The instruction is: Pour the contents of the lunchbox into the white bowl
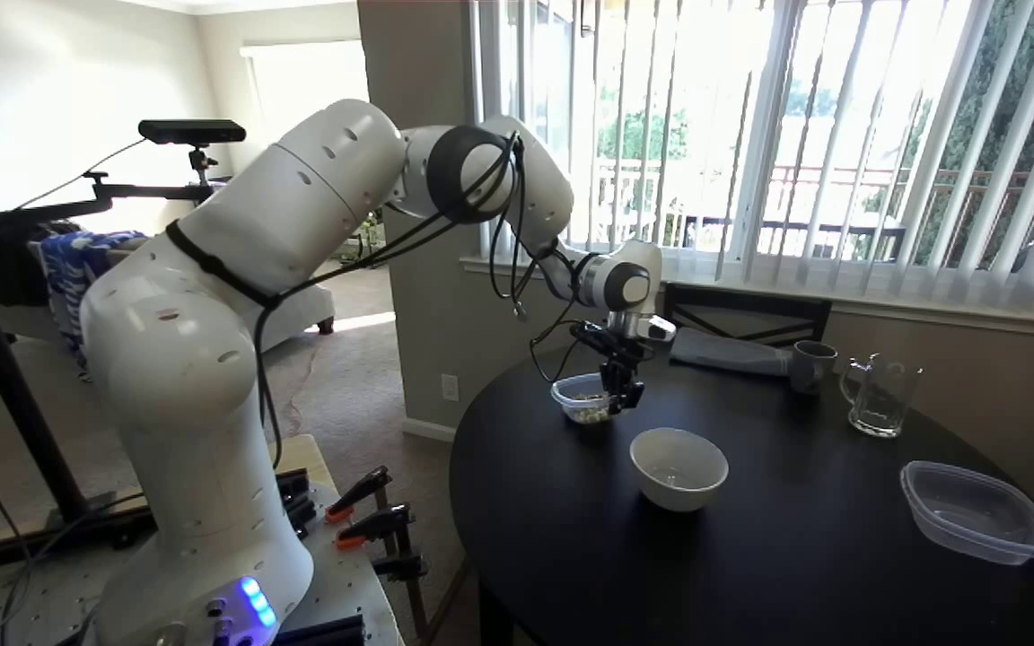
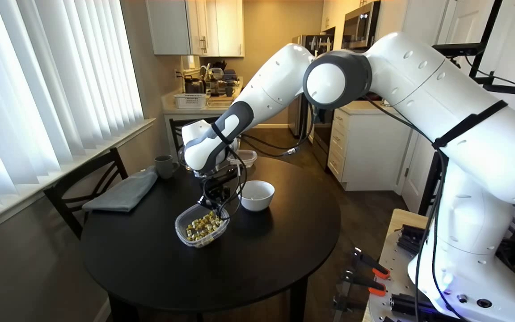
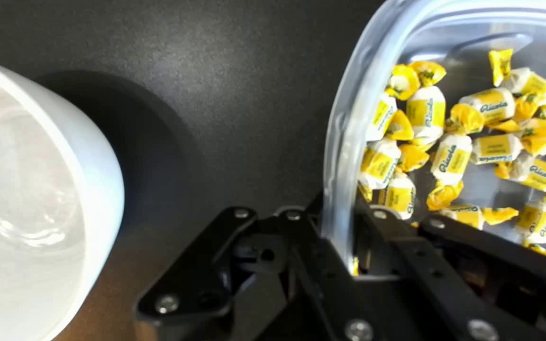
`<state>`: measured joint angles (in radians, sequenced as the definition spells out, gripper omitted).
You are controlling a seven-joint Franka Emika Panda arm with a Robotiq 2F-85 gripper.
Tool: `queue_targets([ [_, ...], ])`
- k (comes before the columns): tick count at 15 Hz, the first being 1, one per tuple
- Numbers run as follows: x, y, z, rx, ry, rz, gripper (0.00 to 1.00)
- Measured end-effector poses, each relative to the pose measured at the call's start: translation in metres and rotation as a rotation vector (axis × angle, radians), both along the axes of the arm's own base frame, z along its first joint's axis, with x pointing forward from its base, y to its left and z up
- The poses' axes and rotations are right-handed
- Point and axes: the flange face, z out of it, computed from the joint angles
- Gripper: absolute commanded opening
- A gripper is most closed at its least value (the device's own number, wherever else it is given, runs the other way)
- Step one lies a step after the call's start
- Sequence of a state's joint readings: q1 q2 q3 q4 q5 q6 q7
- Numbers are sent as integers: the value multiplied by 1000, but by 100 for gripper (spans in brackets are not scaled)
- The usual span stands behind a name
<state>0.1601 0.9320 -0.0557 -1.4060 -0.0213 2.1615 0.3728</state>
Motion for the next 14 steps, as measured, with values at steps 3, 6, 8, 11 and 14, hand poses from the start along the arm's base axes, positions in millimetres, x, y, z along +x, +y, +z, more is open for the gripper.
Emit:
queue_targets([
  [3,-3,10,22,-5,-65,18,4],
  [6,-9,9,55,-31,-153,11,4],
  [8,-16,-1,81,-56,-213,-21,4],
  [11,-32,-24,121,-113,-281,-86,4],
  [14,-45,-43,145,-198,-323,-161,3],
])
